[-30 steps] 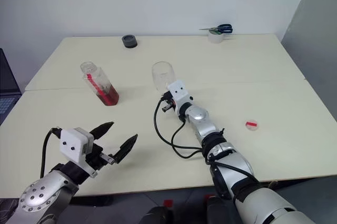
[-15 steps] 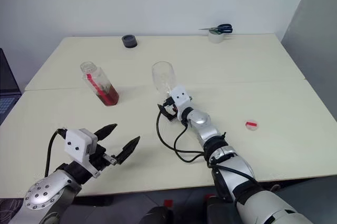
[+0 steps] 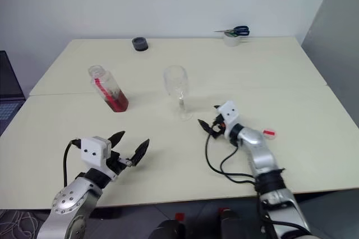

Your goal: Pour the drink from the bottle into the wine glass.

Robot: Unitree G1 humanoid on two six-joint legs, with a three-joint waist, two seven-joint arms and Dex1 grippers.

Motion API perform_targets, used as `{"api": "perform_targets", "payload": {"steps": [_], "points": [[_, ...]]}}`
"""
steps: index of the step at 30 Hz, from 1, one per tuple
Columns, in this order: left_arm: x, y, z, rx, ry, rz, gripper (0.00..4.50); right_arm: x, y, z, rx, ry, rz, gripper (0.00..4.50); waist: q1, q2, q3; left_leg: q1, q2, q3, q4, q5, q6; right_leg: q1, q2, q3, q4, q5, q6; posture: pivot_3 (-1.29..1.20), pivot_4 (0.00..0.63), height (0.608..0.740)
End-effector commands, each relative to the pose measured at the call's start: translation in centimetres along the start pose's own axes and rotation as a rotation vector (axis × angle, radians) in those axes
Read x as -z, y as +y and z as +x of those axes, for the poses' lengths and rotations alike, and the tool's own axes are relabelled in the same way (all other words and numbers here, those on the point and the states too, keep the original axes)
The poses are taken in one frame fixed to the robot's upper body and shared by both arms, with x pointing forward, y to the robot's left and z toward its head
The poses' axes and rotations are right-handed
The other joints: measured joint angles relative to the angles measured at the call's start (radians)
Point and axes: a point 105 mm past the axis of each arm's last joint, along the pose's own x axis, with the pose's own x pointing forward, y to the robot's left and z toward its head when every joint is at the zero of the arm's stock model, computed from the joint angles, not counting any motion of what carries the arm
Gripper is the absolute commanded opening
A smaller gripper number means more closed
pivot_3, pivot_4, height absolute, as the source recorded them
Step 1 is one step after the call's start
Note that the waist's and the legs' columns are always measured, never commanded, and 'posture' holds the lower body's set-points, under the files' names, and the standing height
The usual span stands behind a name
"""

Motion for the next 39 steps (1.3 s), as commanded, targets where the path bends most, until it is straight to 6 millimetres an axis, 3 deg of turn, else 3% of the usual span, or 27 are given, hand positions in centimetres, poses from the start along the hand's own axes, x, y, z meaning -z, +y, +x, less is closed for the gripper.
{"api": "perform_targets", "payload": {"steps": [1, 8, 12, 17, 25, 39], "points": [[-0.7, 2.0, 0.4, -0.139, -0.039, 0.027, 4.50, -4.0, 1.2, -1.7, -0.104, -0.074, -0.066, 4.49, 0.001, 0.000, 0.000, 0.000, 0.000, 0.000, 0.000, 0.000, 0.000, 0.000, 0.000, 0.000, 0.000, 0.000, 0.000, 0.00, 0.150, 0.740], [-2.3, 5.3, 2.9, -0.322, -0.097, 0.011, 4.50, -8.9, 3.2, -5.1, -0.260, -0.149, -0.134, 4.49, 0.011, -0.001, 0.000, -0.001, 0.000, -0.002, 0.001, 0.000, 0.000, 0.001, 0.000, -0.002, -0.001, 0.000, 0.000, 0.00, 0.150, 0.740], [-3.1, 6.4, 4.0, -0.364, -0.111, 0.015, 4.50, -9.7, 4.3, -6.1, -0.323, -0.135, -0.157, 4.49, 0.011, -0.002, -0.001, -0.001, 0.000, -0.002, 0.001, 0.000, -0.001, 0.002, 0.000, -0.003, -0.001, 0.000, 0.000, 0.00, 0.150, 0.740], [-3.9, 6.4, 4.8, -0.365, -0.125, 0.018, 4.50, -10.8, 4.6, -6.6, -0.328, -0.143, -0.132, 4.49, 0.011, -0.002, -0.001, -0.001, 0.000, -0.002, 0.001, 0.000, -0.001, 0.001, 0.000, -0.002, -0.001, 0.000, 0.000, 0.00, 0.150, 0.740], [-4.7, 7.6, 5.1, -0.392, -0.139, 0.029, 4.50, -11.5, 4.9, -6.5, -0.297, -0.149, -0.106, 4.49, 0.012, -0.002, -0.001, -0.001, 0.000, -0.002, 0.001, 0.000, -0.001, 0.001, 0.000, -0.002, -0.001, 0.000, 0.000, 0.00, 0.150, 0.740], [-4.9, 8.1, 5.7, -0.381, -0.129, 0.014, 4.50, -10.9, 3.9, -6.4, -0.236, -0.138, -0.064, 4.49, 0.014, -0.002, -0.001, -0.001, 0.000, -0.003, 0.001, 0.001, -0.001, 0.001, -0.001, -0.002, -0.001, 0.000, 0.000, 0.00, 0.150, 0.740]]}}
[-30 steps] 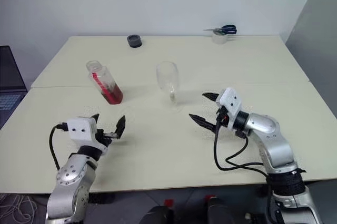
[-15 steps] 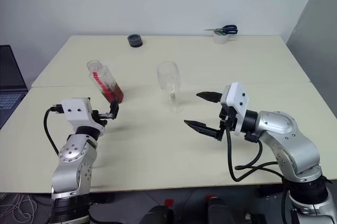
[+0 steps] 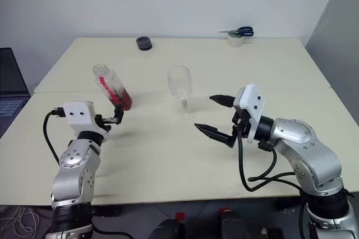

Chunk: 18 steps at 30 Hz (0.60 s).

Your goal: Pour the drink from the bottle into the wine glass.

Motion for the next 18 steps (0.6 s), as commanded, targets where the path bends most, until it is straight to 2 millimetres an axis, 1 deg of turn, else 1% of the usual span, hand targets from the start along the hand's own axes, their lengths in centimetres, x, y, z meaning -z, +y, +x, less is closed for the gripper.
{"api": "perform_targets", "payload": {"steps": [1, 7, 18], "points": [[-1.3, 0.8, 0.5, -0.016, -0.042, 0.009, 4.50, -0.8, -0.3, -0.5, 0.017, -0.026, -0.025, 4.49, 0.000, 0.000, 0.000, 0.000, 0.000, 0.000, 0.000, 0.000, 0.000, 0.000, 0.000, 0.000, 0.000, 0.000, 0.000, 0.00, 0.150, 0.740], [-1.2, 1.4, 1.4, -0.016, -0.040, 0.012, 4.50, -0.5, -0.4, -0.7, 0.033, -0.022, -0.020, 4.49, 0.000, 0.000, 0.000, 0.000, 0.000, 0.000, 0.000, 0.000, 0.000, 0.000, 0.000, 0.000, 0.000, 0.000, 0.000, 0.00, 0.150, 0.740], [-0.8, 1.9, 3.2, 0.011, -0.034, 0.018, 4.50, -1.1, -0.3, -0.6, 0.040, -0.028, -0.031, 4.49, 0.000, 0.000, 0.000, 0.000, 0.000, 0.000, 0.000, 0.000, 0.000, 0.000, 0.000, 0.000, 0.000, 0.000, 0.000, 0.00, 0.150, 0.740]]}}
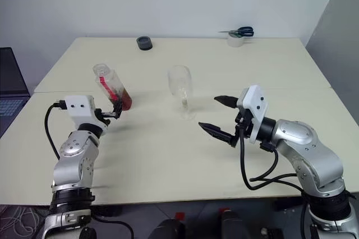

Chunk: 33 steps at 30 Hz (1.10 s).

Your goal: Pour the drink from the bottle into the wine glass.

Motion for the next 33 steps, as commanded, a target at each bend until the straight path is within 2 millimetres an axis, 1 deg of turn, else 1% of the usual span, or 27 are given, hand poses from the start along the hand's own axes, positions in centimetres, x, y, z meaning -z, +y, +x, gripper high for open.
{"api": "perform_targets", "payload": {"steps": [1, 5, 10, 15, 20, 25, 33], "points": [[-1.4, 0.7, 0.6, -0.001, -0.055, 0.019, 4.50, -1.6, 0.2, -0.2, 0.003, -0.044, -0.048, 4.49, 0.000, 0.000, 0.000, 0.000, 0.000, 0.000, 0.000, 0.000, 0.000, 0.000, 0.000, 0.000, 0.000, 0.000, 0.000, 0.00, 0.150, 0.740], [-1.5, 0.4, 1.4, 0.029, -0.059, 0.017, 4.50, -1.8, 0.3, 0.0, 0.002, -0.047, -0.050, 4.49, 0.000, 0.000, 0.000, 0.000, 0.000, 0.000, 0.000, 0.000, 0.000, 0.000, 0.000, 0.000, 0.000, 0.000, 0.000, 0.00, 0.150, 0.740], [-1.2, 0.9, 2.6, 0.027, -0.054, 0.014, 4.50, -1.8, 0.4, 0.0, 0.005, -0.048, -0.053, 4.49, -0.001, 0.000, 0.000, 0.000, 0.000, 0.000, 0.000, 0.000, 0.000, 0.000, 0.000, 0.000, 0.000, 0.000, 0.000, 0.00, 0.150, 0.740], [-0.9, -0.1, 4.4, 0.069, -0.055, 0.032, 4.50, -1.8, 0.5, -0.1, 0.011, -0.041, -0.059, 4.49, 0.000, -0.001, 0.000, 0.000, 0.000, 0.000, 0.000, 0.000, 0.000, 0.000, 0.000, -0.001, 0.000, 0.000, 0.000, 0.00, 0.150, 0.740], [-1.5, -1.0, 6.3, 0.076, -0.072, 0.032, 4.50, -2.0, 0.6, 0.0, 0.017, -0.042, -0.062, 4.49, 0.000, -0.002, 0.000, -0.001, -0.001, 0.000, 0.000, 0.000, 0.000, -0.001, -0.001, -0.002, 0.000, 0.000, 0.000, 0.00, 0.150, 0.740], [-1.3, -0.8, 6.9, 0.058, -0.067, -0.006, 4.50, -2.0, 0.5, 0.0, 0.032, -0.039, -0.083, 4.49, -0.004, -0.002, 0.000, -0.001, -0.001, 0.000, 0.000, 0.000, 0.000, -0.001, -0.001, -0.001, 0.000, 0.000, 0.000, 0.00, 0.150, 0.740], [-0.7, 0.4, 6.5, 0.036, -0.055, 0.010, 4.50, -1.9, 0.6, -0.1, 0.042, -0.046, -0.075, 4.49, -0.004, -0.002, 0.000, -0.001, -0.001, 0.000, 0.000, 0.000, 0.000, -0.002, -0.001, -0.001, 0.001, 0.000, 0.000, 0.00, 0.150, 0.740]]}}
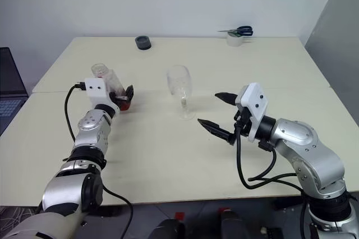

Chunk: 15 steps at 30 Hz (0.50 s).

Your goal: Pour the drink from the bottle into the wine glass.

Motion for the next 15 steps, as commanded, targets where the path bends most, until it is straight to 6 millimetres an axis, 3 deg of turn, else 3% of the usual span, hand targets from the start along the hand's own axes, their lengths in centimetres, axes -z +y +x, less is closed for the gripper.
{"api": "perform_targets", "payload": {"steps": [1, 7, 15], "points": [[-1.42, 1.12, -0.09, -0.019, -0.057, 0.014, 4.50, -1.27, 0.49, -0.17, -0.005, -0.045, -0.051, 4.49, 0.000, 0.000, 0.000, 0.000, 0.000, 0.000, 0.000, 0.000, 0.000, 0.000, 0.000, 0.000, 0.000, 0.000, 0.000, 0.00, 0.150, 0.740], [-1.25, 1.47, -0.30, -0.023, -0.053, 0.024, 4.50, -1.04, 0.41, -0.06, -0.009, -0.048, -0.045, 4.49, 0.000, 0.000, 0.000, 0.000, 0.000, 0.000, 0.000, 0.000, 0.000, 0.000, 0.000, 0.000, 0.000, 0.000, 0.000, 0.00, 0.150, 0.740], [-1.47, 1.70, -0.31, -0.023, -0.059, 0.027, 2.10, -1.08, 0.33, 0.12, -0.009, -0.051, -0.051, 4.50, 0.000, 0.000, 0.000, 0.000, 0.000, 0.000, 0.000, 0.000, 0.000, 0.000, 0.000, 0.000, 0.000, 0.000, 0.000, 0.00, 0.150, 0.740]]}}
